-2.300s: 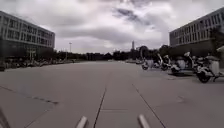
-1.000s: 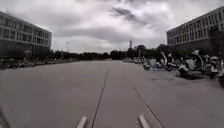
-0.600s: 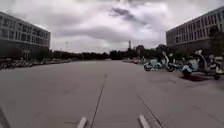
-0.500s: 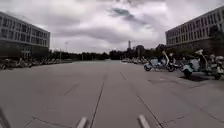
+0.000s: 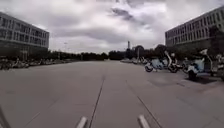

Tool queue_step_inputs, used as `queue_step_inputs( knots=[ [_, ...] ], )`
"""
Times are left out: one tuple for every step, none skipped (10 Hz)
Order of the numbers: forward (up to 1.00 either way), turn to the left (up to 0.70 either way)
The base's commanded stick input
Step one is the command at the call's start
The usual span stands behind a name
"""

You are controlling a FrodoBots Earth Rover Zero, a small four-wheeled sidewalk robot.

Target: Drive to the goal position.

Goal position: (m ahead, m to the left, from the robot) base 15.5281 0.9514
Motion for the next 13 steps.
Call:
queue_step_inputs(
  knots=[
    [0.7,0.01],
    [0.7,0.01],
    [0.7,0.01],
    [0.7,0.01],
    [0.7,0.01],
    [0.7,0.01],
    [0.7,0.01],
    [0.7,0.01],
    [0.7,0.01],
    [0.7,0.01],
    [0.7,0.01],
    [0.7,0.01],
    [0.7,0.01]
  ],
)
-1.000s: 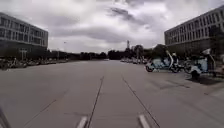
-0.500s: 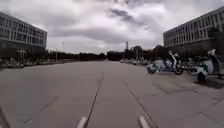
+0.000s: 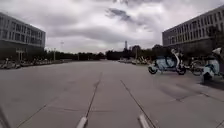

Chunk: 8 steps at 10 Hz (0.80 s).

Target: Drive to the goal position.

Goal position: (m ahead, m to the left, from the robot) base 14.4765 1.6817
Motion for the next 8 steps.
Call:
queue_step_inputs(
  knots=[
    [0.7,0.01],
    [0.7,0.01],
    [0.7,0.01],
    [0.7,0.01],
    [0.7,0.01],
    [0.7,0.01],
    [0.7,0.01],
    [0.7,0.01]
  ],
)
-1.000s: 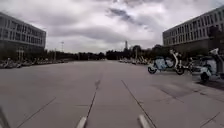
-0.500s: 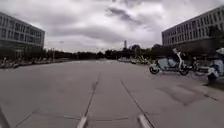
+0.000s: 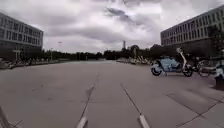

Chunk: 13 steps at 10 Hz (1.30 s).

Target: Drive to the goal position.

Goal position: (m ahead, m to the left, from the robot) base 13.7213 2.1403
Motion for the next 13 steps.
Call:
queue_step_inputs(
  knots=[
    [0.7,0.01],
    [0.7,0.01],
    [0.7,0.01],
    [0.7,0.01],
    [0.7,0.01],
    [0.7,0.01],
    [0.7,0.01],
    [0.7,0.01],
    [0.7,0.01],
    [0.7,0.01],
    [0.7,0.01],
    [0.7,0.01],
    [0.7,0.01]
  ],
)
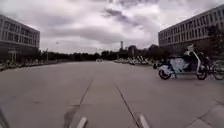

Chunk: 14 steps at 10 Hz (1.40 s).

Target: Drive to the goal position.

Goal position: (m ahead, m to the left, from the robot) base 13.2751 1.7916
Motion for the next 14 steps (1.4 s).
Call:
queue_step_inputs(
  knots=[
    [0.7,0.01],
    [0.7,0.01],
    [0.7,0.01],
    [0.7,0.01],
    [0.7,0.01],
    [0.7,0.01],
    [0.7,0.01],
    [0.7,0.01],
    [0.7,0.22],
    [0.7,0.36],
    [0.7,0.36],
    [0.7,0.24],
    [0.7,0.08],
    [0.7,0.01]
  ],
)
